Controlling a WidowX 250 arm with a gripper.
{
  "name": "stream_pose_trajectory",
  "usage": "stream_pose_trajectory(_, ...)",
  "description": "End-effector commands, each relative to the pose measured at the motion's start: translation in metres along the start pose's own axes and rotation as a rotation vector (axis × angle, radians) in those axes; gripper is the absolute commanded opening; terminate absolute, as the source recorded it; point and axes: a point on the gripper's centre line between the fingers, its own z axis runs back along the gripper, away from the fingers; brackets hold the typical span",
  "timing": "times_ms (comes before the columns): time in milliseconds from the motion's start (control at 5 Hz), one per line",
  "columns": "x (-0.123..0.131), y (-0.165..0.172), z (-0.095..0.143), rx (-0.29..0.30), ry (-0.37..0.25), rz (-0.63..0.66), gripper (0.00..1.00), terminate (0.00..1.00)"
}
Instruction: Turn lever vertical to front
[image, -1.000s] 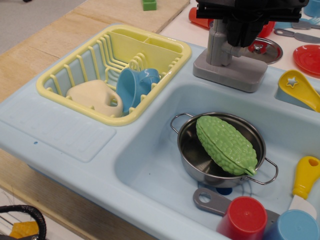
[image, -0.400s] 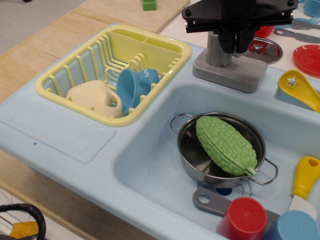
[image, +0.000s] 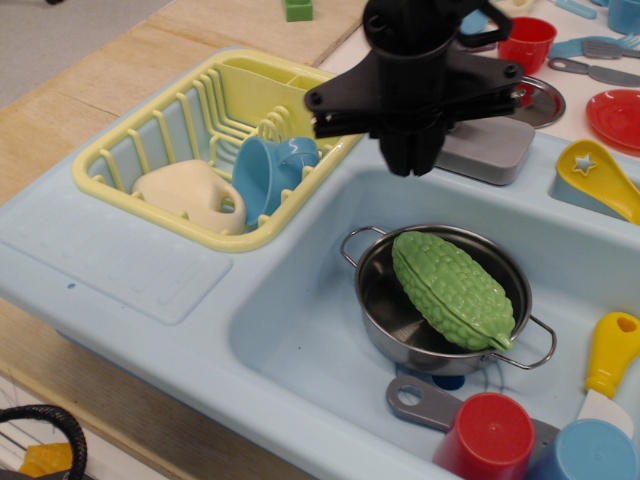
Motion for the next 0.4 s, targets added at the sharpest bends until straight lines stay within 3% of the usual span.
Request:
stream_pose_trajectory(0,0.0045,0.0029,0.0034,-0.025,-0.012,0.034,0.00,0.00)
stream_pose_trajectory(200,0.0031,0.0018,0.0113,-0.007,-0.016,0.037,0.00,0.00)
